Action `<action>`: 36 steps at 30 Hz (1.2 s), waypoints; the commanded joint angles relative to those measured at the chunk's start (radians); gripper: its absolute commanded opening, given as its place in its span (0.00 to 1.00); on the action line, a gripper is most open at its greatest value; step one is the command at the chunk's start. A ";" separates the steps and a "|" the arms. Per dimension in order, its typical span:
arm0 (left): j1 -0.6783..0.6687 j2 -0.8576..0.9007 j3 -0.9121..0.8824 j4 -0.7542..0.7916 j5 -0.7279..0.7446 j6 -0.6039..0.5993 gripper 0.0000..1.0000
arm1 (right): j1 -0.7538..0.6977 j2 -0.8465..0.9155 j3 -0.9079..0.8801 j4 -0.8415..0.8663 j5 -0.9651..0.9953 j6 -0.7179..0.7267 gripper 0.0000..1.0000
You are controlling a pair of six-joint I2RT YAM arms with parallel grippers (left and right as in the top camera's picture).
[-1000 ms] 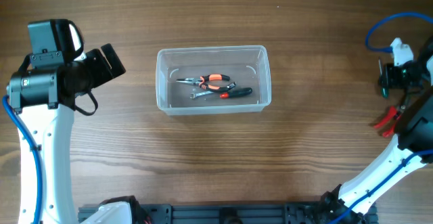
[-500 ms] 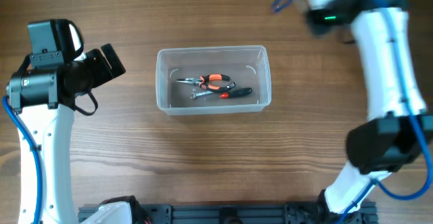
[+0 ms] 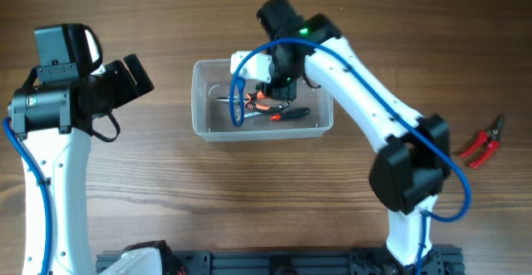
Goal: Pack container
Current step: 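Place the green screwdriver into the container and release, then grasp the red pruning shears with the right gripper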
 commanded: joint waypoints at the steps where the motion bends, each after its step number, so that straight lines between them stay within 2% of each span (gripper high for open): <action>1: 0.005 0.003 -0.001 0.003 -0.010 0.002 1.00 | 0.008 0.083 -0.037 -0.015 -0.072 -0.009 0.04; 5: 0.005 0.003 -0.001 0.003 -0.010 0.002 1.00 | 0.008 0.119 -0.065 -0.018 -0.074 0.005 0.06; 6: 0.005 0.003 -0.001 0.003 -0.010 0.002 1.00 | 0.008 0.119 -0.066 -0.018 -0.074 0.019 0.11; 7: 0.005 0.003 -0.001 0.003 -0.010 0.002 1.00 | 0.008 0.119 -0.066 -0.014 -0.074 0.035 0.39; 8: 0.005 0.003 -0.001 0.006 -0.010 0.002 1.00 | 0.008 0.119 -0.066 -0.008 -0.074 0.048 0.51; 9: 0.005 0.003 -0.001 0.006 -0.010 0.002 1.00 | 0.008 0.119 -0.066 -0.006 -0.074 0.048 0.55; 11: 0.005 0.003 -0.001 0.010 -0.010 0.002 1.00 | 0.008 0.117 -0.063 -0.006 -0.066 0.055 0.75; 13: 0.005 0.003 -0.001 0.013 -0.010 0.002 1.00 | 0.008 0.106 -0.037 -0.002 -0.037 0.149 0.93; 14: 0.005 0.003 -0.001 0.014 -0.010 0.002 1.00 | 0.008 0.093 -0.018 0.001 -0.006 0.206 0.98; 16: 0.005 0.003 -0.001 0.018 -0.010 0.002 1.00 | 0.004 0.047 0.040 0.000 0.082 0.347 1.00; 19: 0.005 0.003 -0.001 0.029 -0.009 0.002 1.00 | -0.020 -0.037 0.134 -0.013 0.277 0.659 1.00; 21: 0.005 0.003 -0.001 0.035 -0.009 0.002 1.00 | -0.066 -0.126 0.151 -0.014 0.371 0.806 1.00; 24: 0.005 0.003 -0.001 0.042 -0.009 0.002 1.00 | -0.208 -0.253 0.151 -0.037 0.386 1.093 1.00; 25: 0.005 0.003 -0.001 0.042 -0.009 0.002 1.00 | -0.279 -0.291 0.151 -0.063 0.397 1.231 1.00; 28: 0.005 0.003 -0.001 0.041 -0.009 0.002 1.00 | -0.504 -0.349 0.150 -0.193 0.393 1.603 1.00; 29: 0.005 0.003 -0.001 0.042 -0.009 0.002 1.00 | -0.569 -0.350 0.150 -0.234 0.392 1.682 1.00; 32: 0.005 0.003 -0.001 0.042 -0.009 0.002 1.00 | -0.726 -0.344 0.118 -0.315 0.392 1.799 1.00; 36: 0.005 0.003 -0.001 0.041 -0.009 0.002 1.00 | -0.877 -0.344 0.002 -0.308 0.392 1.831 1.00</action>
